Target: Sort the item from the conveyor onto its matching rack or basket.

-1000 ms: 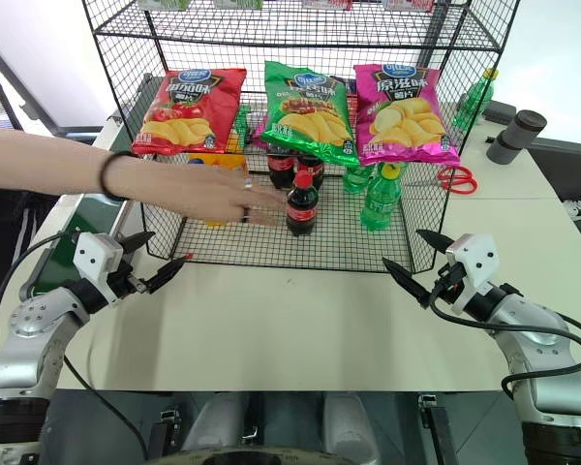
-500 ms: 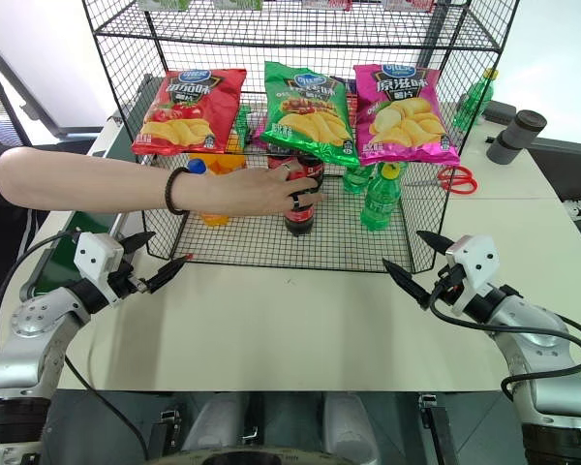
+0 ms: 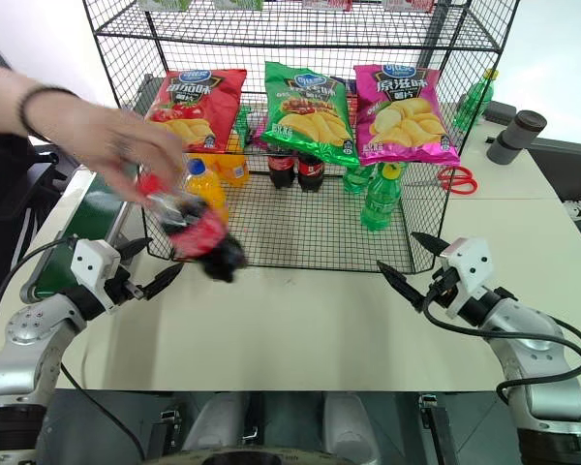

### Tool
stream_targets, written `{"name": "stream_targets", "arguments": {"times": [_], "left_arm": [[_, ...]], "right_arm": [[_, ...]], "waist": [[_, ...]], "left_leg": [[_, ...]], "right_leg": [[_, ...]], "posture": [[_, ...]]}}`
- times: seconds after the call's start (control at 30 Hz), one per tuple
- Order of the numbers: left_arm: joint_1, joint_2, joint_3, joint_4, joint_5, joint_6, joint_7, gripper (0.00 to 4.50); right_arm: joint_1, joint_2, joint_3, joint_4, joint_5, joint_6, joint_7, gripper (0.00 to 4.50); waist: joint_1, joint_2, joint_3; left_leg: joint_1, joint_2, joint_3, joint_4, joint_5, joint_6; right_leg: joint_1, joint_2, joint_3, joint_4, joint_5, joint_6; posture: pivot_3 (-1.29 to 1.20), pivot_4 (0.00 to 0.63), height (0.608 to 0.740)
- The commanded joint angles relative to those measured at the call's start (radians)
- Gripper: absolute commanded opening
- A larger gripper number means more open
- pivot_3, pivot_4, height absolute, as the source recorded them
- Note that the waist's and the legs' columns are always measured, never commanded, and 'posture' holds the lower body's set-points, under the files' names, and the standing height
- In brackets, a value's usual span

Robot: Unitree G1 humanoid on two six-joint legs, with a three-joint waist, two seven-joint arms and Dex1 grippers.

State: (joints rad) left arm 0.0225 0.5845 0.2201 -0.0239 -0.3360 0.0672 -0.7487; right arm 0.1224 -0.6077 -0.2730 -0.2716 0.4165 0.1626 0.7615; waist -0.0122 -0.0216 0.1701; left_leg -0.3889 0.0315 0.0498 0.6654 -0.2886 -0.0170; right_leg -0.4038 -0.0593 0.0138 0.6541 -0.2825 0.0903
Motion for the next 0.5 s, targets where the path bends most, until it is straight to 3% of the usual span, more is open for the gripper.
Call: {"name": "stream_targets", "arguments": {"times": [0.03,0.5], "left_arm": [[-0.018,0.011,0.032,0.014,0.001,-0.011,0.012,4.50],[-0.100,0.002,0.016,0.005,0.002,0.045,0.049,4.50]], "right_arm": [[0.008,0.004,-0.007,-0.050,0.009,-0.006,-0.006,4.46],[-0.097,-0.004,-0.006,0.045,0.011,-0.020,0.028,4.46]], "waist": [[0.000,0.000,0.000],[0.000,0.000,0.000]], "left_leg": [[0.000,0.000,0.000,0.000,0.000,0.000],[0.000,0.000,0.000,0.000,0.000,0.001]], "right_leg": [[0.000,0.000,0.000,0.000,0.000,0.000],[0.000,0.001,0.000,0.000,0.000,0.000]], "posture": [[0.00,0.150,0.740],[0.00,0.150,0.740]]}}
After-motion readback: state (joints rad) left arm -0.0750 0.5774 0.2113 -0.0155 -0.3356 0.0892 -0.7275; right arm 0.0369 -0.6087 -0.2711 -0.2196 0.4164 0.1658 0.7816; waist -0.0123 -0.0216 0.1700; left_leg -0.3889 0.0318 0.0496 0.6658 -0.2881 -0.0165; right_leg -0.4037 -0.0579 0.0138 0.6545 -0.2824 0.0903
